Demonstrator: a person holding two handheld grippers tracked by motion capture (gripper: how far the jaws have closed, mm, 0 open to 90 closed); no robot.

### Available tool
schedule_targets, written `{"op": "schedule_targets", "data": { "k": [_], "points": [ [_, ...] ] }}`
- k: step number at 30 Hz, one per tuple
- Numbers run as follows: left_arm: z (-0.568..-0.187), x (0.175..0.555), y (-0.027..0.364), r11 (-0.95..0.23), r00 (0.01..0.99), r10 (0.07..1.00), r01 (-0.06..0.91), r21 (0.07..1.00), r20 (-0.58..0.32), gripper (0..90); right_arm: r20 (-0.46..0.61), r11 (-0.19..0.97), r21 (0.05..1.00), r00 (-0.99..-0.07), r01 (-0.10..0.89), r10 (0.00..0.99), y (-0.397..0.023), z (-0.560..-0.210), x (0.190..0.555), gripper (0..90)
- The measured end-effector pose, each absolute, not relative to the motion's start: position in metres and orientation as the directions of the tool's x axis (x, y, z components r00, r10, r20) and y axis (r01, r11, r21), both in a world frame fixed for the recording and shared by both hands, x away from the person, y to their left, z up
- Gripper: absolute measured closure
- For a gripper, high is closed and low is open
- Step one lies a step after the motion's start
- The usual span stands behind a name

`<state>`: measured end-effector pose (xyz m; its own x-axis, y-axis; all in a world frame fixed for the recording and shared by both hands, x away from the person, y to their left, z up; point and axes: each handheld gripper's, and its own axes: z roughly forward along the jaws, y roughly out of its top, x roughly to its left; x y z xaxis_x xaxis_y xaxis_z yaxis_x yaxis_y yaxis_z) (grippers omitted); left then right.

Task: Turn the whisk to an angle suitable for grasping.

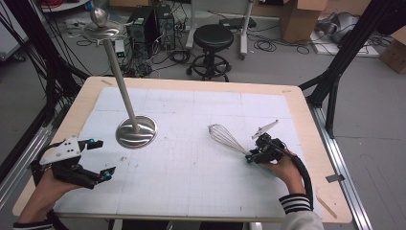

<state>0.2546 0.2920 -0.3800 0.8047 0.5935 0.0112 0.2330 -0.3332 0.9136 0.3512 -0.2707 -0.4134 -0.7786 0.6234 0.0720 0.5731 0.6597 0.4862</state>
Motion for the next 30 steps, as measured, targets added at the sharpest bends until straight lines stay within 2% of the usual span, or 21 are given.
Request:
{"op": "schedule_targets", "data": {
  "k": [13,24,30],
  "points": [
    [-0.38,0.254,0.292,-0.332,0.806,0.592,0.232,0.915,0.011,1.7,0.068,0.667,0.549,-0.823,0.503,0.565,-0.261,-0.388,0.344,69.4],
    [-0.378,0.253,0.294,-0.325,0.806,0.591,0.23,0.917,0.008,1.7,0.059,0.684,0.635,-0.905,0.36,0.422,-0.235,-0.354,0.337,69.3],
    [-0.377,0.253,0.295,-0.325,0.808,0.589,0.224,0.919,0.011,1.7,0.045,0.711,0.649,-0.946,0.271,0.321,-0.215,-0.339,0.332,69.3]
  ]
}}
